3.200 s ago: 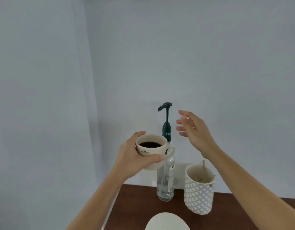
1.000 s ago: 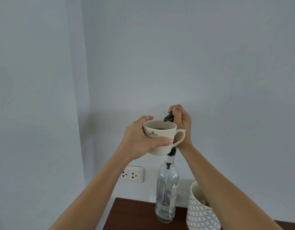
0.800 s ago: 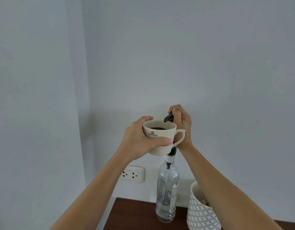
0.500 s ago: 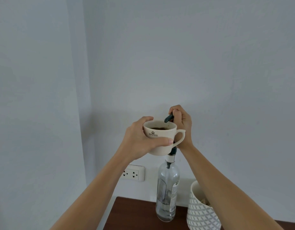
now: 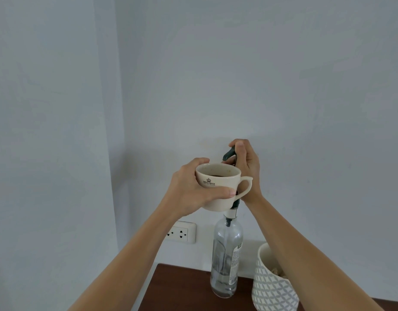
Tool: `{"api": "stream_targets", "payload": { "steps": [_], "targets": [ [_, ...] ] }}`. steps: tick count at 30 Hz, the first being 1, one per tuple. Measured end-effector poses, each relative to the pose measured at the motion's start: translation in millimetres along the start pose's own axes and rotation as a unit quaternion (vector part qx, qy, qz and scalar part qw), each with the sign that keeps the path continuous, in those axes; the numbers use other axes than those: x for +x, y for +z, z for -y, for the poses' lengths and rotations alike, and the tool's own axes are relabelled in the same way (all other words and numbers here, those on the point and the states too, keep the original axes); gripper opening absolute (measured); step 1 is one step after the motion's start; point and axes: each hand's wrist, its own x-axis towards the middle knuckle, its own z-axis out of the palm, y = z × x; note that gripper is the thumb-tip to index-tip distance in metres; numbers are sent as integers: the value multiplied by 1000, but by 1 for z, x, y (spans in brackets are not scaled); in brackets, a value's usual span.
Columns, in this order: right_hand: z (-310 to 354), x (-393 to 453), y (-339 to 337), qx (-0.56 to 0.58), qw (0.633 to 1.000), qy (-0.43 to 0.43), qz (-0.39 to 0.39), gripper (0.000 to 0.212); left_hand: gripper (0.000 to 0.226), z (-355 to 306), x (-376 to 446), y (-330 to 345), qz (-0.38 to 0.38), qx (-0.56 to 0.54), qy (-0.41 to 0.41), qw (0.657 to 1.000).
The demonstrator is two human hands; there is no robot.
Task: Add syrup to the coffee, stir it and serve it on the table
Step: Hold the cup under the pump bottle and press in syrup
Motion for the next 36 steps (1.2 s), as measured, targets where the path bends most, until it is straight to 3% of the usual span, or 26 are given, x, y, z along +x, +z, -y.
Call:
{"api": "stream_targets", "payload": {
  "steps": [36],
  "targets": [
    [-4, 6, 0, -13, 1000, -8, -15, 24, 114, 4, 6, -1, -2, -7, 7, 1000]
  ]
}}
